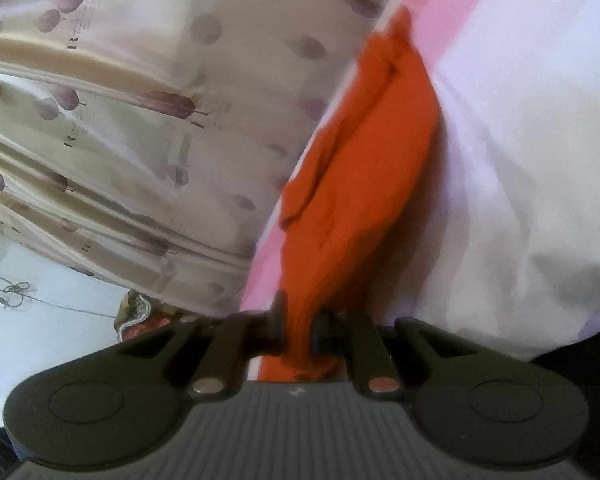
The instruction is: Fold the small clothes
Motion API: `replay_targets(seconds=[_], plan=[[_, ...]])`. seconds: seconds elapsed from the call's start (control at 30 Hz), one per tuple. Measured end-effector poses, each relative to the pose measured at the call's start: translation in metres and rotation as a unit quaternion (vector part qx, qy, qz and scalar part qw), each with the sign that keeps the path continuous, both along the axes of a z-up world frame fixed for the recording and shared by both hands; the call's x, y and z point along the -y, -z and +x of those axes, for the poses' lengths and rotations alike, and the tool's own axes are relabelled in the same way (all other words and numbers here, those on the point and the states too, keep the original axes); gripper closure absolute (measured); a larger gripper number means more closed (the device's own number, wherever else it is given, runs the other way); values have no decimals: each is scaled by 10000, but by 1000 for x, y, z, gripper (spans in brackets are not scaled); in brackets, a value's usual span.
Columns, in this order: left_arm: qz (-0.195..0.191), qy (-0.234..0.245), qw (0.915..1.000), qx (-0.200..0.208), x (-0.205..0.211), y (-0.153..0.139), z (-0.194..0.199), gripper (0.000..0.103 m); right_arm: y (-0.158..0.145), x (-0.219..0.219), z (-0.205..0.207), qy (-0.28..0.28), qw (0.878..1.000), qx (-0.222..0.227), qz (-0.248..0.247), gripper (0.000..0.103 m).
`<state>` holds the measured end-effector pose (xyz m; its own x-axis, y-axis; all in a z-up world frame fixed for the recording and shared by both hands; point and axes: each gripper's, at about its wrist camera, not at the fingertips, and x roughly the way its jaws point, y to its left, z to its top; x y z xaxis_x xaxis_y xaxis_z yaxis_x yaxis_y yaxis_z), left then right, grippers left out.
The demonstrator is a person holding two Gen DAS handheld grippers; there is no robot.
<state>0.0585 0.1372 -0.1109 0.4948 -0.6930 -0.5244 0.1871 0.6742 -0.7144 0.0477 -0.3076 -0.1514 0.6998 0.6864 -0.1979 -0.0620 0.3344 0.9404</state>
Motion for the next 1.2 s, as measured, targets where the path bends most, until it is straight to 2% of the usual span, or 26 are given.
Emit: replay_targets(seconds=[0.03,0.07,0.1,0.13,0.27,0.43,0.6,0.93,1.2], plan=[[27,59,10000,-57,6,5,1,50,1,0,0,-11,10000,-17,14,92],[89,54,9998,-172,12,11,4,87,1,0,0,-16,10000,-37,35,92],[36,19,9995,-303,14,19,5,91,2,0,0,-22,10000,-53,44,92],[-213,-70,9993,-311,13,26,6,91,3,1,-1,-18,10000,-67,43,92],[-477,-429,9979,67,11,24,-2,91,5,6,-5,66,9999,-113,62,92],[-479,-649,9939,746,8,-5,-6,91,0,7,-4,72,9997,-3,231,92],[-524,-729,9896,1128,20,-27,1,92,-7,7,8,77,9991,125,403,92],[-748,-1018,9825,1370,30,-46,34,92,-32,16,49,152,9976,481,482,92],[-563,-1171,9762,1735,42,-66,69,92,-50,27,91,213,9962,798,284,92]])
